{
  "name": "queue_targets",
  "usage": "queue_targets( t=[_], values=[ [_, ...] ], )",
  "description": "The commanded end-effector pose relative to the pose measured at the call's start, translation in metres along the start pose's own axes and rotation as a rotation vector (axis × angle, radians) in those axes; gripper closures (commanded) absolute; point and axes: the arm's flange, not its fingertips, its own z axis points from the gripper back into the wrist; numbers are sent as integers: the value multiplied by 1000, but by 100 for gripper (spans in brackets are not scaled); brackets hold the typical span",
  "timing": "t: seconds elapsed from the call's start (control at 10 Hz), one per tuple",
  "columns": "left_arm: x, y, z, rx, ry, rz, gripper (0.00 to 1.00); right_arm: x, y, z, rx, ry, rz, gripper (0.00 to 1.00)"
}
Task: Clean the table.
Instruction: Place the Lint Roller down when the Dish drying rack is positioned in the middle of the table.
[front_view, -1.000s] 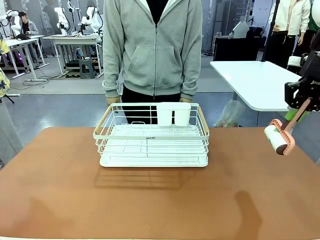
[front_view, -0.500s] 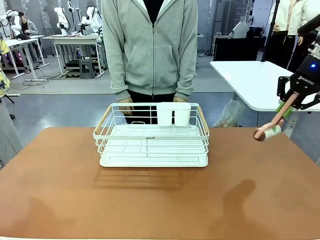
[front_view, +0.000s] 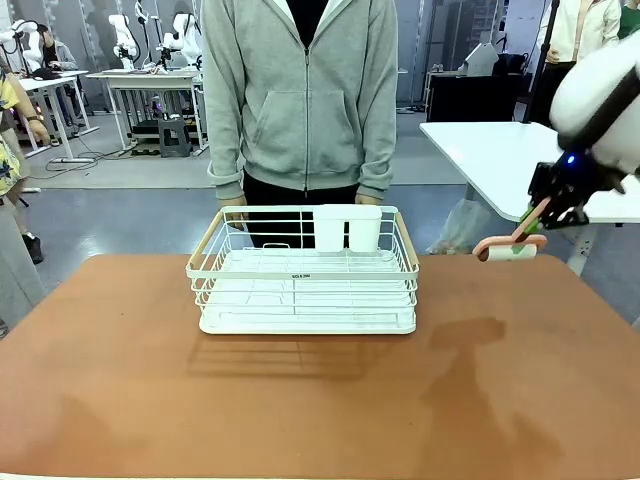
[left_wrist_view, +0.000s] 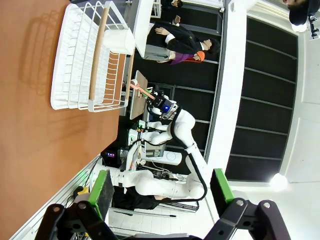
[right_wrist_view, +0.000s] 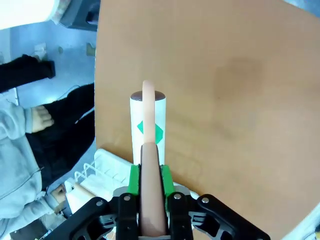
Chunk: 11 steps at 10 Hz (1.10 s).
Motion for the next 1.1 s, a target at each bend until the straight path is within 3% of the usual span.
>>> queue_targets(
  t=[0.0, 0.5, 1.0],
  values=[
    [-4, 0, 2, 4, 10, -7, 0, -11, -7, -24, 35, -11, -33, 79],
    [-4, 0, 2, 4, 10, -7, 0, 0, -19, -70, 62, -8, -41, 79],
    [-4, 0, 2, 4, 10, -7, 0, 7, -19, -90, 68, -34, -47, 79]
  ],
)
